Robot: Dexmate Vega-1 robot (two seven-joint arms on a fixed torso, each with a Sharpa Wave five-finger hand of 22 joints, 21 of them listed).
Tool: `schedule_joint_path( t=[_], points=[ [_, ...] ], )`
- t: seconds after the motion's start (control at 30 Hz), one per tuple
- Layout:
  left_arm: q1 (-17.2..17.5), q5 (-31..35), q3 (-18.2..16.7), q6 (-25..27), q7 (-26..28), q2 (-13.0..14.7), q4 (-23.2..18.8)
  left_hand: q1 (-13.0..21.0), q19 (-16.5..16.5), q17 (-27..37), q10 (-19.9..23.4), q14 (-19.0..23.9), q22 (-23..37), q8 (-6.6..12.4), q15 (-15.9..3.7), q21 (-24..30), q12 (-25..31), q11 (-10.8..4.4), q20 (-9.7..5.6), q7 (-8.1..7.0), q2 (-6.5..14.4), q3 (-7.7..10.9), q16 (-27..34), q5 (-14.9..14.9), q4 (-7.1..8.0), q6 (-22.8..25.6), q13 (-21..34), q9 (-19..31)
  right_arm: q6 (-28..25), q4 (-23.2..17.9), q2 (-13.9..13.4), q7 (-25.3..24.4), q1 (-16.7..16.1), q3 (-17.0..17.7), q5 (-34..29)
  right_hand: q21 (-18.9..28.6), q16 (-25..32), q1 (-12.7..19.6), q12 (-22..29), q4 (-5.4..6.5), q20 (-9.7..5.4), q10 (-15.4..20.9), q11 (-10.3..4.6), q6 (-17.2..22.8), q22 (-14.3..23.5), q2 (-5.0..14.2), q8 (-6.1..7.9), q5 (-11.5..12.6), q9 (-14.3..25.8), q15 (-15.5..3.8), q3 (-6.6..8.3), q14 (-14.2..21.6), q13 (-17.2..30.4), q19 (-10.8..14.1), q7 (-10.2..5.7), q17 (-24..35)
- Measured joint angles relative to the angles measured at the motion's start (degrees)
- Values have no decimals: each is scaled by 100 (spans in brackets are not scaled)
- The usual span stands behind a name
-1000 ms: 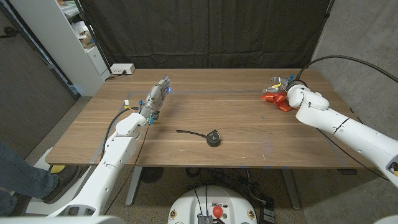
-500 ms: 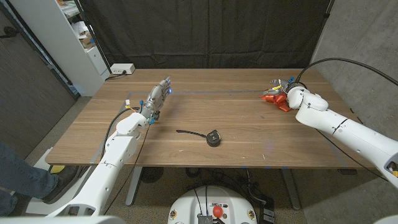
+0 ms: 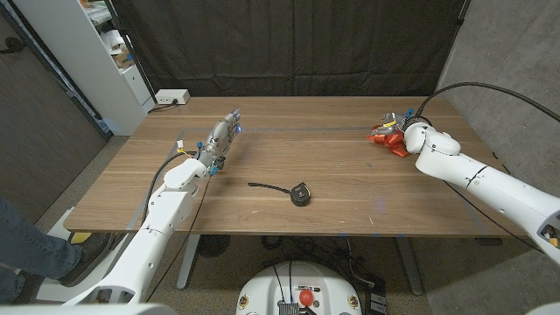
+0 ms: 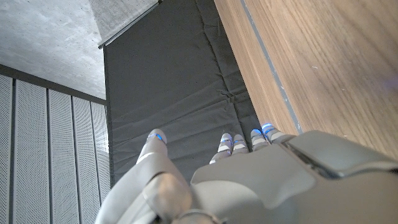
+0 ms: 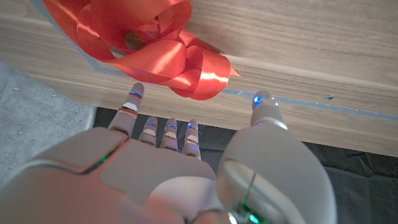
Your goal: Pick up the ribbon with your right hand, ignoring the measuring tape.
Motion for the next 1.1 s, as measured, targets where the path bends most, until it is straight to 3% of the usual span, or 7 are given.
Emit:
schedule_joint_path(
  t=[1.1],
  points=[
    [41,55,-1,3,29,-23,10,6,24,0,-31,0,30,0,0,-66,0,-31,23,1,6,0,0,0,1,62,0,-12,184,561,118,39,174,-94,217,0,72,137,45,24,-2,122,-1,174,1,138,33,43,31,-129,24,236,13,-15,-31,-1]
  ],
)
